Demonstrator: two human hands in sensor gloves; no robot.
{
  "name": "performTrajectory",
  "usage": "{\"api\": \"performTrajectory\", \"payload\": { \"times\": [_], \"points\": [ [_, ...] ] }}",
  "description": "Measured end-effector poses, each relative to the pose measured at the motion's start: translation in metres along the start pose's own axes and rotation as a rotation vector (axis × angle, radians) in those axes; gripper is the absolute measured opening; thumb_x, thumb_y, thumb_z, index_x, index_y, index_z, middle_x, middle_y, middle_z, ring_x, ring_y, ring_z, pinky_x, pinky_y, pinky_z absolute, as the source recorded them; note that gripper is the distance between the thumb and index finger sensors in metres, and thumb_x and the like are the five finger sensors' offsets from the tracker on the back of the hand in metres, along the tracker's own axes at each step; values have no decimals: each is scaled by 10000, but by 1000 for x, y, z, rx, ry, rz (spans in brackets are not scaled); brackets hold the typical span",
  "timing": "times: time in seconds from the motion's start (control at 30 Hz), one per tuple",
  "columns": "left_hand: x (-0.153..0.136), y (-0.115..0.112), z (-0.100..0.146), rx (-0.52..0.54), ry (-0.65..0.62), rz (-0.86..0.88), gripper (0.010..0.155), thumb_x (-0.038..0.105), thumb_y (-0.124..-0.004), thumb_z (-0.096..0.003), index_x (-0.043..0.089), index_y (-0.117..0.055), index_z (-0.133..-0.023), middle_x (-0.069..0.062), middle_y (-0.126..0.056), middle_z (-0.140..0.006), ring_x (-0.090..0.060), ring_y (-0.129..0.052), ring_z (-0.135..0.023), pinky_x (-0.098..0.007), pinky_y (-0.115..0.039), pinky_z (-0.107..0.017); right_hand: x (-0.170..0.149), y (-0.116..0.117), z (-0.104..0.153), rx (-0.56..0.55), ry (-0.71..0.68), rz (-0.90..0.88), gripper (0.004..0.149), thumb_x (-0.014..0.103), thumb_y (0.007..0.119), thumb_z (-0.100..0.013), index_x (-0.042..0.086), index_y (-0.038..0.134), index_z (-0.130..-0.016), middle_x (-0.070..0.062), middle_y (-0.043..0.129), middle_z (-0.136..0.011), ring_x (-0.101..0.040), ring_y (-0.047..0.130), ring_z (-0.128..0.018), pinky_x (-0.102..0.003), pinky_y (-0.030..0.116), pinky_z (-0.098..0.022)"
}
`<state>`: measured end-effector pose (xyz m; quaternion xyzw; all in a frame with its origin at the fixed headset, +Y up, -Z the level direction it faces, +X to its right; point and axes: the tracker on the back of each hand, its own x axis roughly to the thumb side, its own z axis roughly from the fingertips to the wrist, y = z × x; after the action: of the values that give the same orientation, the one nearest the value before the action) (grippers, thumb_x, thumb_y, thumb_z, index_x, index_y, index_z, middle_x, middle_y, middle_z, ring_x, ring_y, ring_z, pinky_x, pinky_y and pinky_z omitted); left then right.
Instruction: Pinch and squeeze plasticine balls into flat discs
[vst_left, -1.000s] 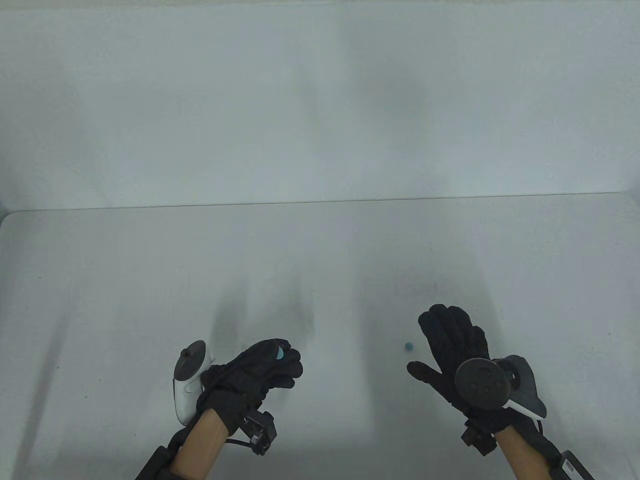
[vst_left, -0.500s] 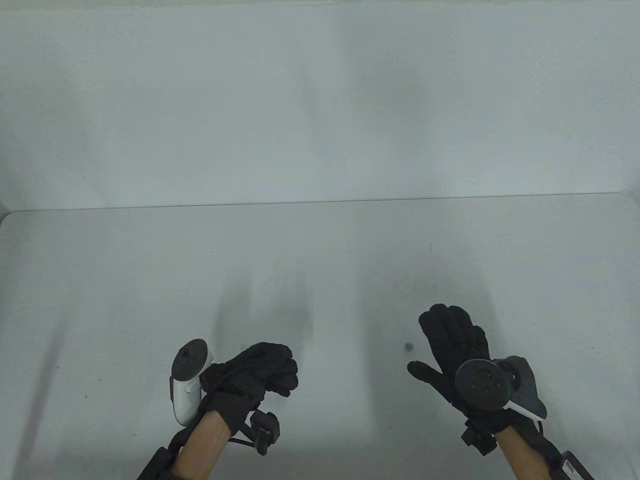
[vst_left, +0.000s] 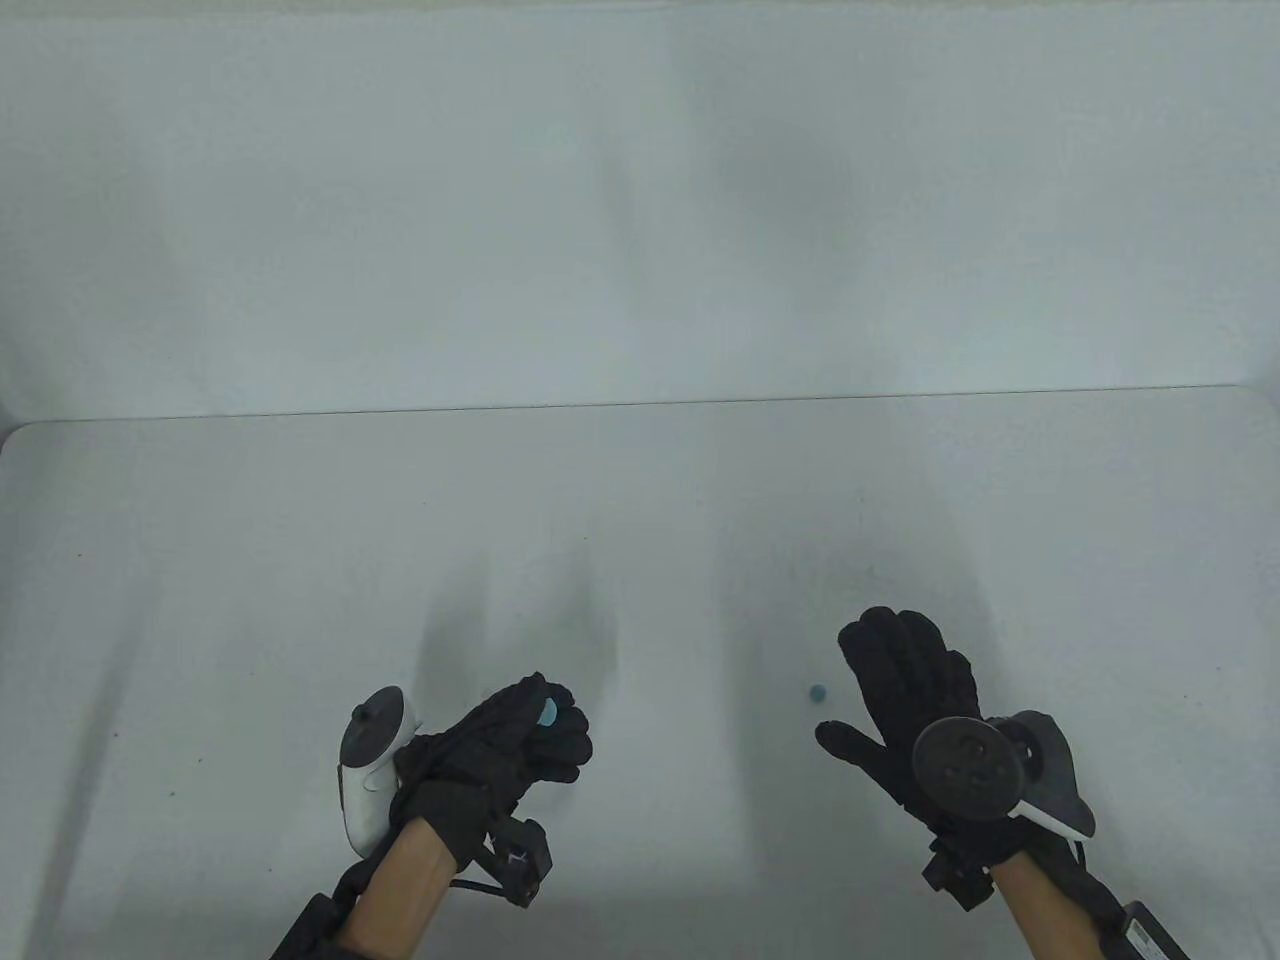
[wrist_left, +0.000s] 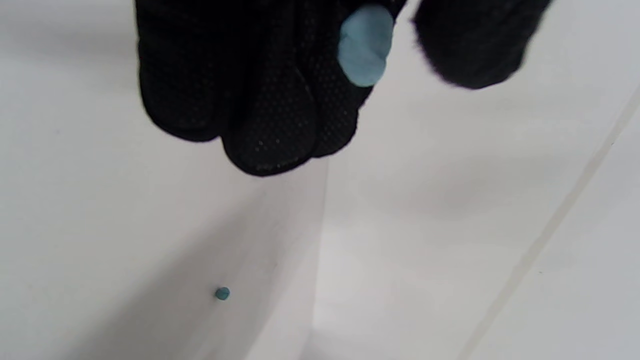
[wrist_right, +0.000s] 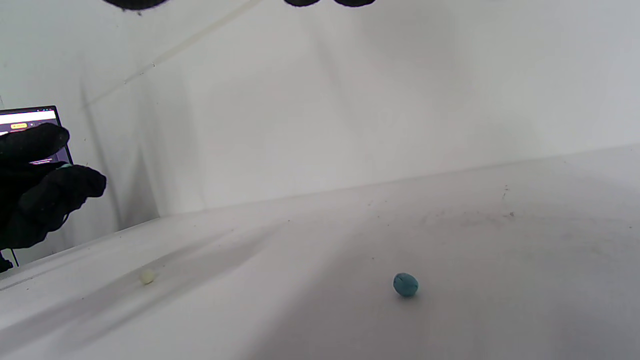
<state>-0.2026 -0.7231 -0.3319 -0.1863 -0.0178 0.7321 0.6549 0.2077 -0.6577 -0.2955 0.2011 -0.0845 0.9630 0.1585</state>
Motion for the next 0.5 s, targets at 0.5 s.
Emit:
{"api": "performTrajectory", "payload": {
  "times": [0.5],
  "points": [
    [-3, -3, -3, -108, -20, 36, 751, 567, -637, -526, -1, -692, -1013, -212, -863, -924, -411, -965, -753, -497, -803, -591, 0, 0, 0, -4, -2, -2, 824, 653, 504, -553, 129, 323, -1162, -185, 301, -1231, -524, 341, -1106, -741, 439, -708]
  ]
}}
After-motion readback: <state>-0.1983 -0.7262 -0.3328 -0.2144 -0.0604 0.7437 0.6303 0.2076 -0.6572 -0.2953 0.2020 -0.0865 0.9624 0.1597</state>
